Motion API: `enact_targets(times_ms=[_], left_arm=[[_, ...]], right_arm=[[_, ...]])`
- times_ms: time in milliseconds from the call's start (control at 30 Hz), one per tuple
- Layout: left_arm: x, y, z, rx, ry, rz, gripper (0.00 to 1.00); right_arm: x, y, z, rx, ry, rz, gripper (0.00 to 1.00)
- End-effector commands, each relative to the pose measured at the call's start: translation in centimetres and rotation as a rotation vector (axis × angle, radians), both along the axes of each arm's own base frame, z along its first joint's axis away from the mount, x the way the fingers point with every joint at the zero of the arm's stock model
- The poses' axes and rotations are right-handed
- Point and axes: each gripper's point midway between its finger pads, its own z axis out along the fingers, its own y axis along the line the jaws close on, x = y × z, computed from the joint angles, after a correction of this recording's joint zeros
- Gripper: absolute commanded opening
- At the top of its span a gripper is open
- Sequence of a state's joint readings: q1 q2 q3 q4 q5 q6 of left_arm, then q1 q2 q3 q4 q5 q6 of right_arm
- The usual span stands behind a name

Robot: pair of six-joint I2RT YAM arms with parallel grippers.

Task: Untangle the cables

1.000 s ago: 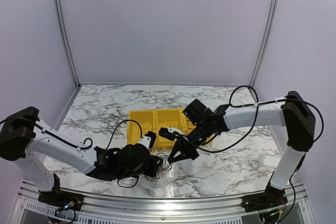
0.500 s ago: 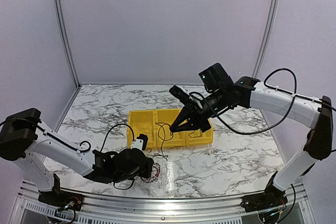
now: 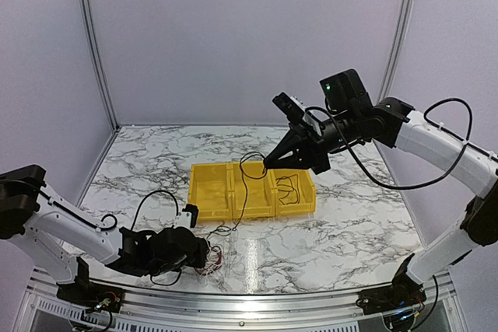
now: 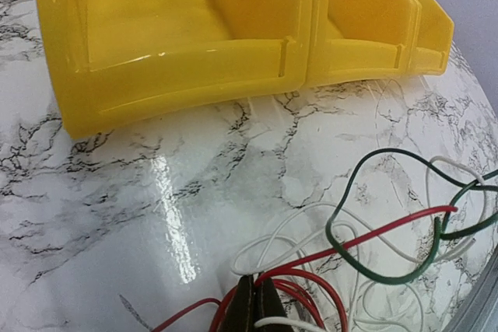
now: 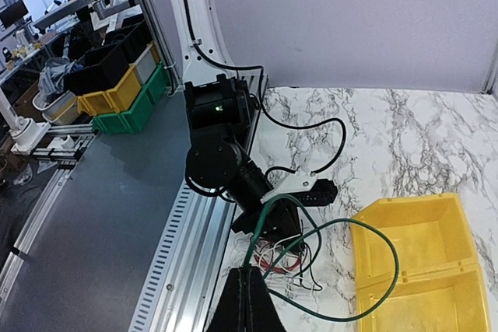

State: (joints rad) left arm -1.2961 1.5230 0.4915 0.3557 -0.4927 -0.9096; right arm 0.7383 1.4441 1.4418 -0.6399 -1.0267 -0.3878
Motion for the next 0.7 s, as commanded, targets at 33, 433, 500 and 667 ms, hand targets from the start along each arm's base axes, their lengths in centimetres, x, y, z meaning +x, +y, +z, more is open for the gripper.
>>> enact_targets(times_ms=[33, 433, 500, 667], left_arm=[[0.2, 1.6, 0.1, -0.013, -0.011, 0.051, 0.00], [0.1, 1.5, -0.3, 0.010, -0.009, 0.025, 0.00], [0.1, 1.4, -0.3, 0.011, -0.011, 0.025, 0.00], [0.1, 1.5, 0.0, 0.002, -0.013, 0.027, 0.00]], right_arm=[[3.0, -1.6, 1.6, 0.045, 0.044, -0.074, 0.00], [12.3, -13.1, 17.2, 0.253, -0.305, -0.487, 0.00], [13.2, -13.0, 15.2, 0.234, -0.269, -0.504, 0.00], [14.6, -13.0, 11.1, 0.194, -0.209, -0.541, 0.00]])
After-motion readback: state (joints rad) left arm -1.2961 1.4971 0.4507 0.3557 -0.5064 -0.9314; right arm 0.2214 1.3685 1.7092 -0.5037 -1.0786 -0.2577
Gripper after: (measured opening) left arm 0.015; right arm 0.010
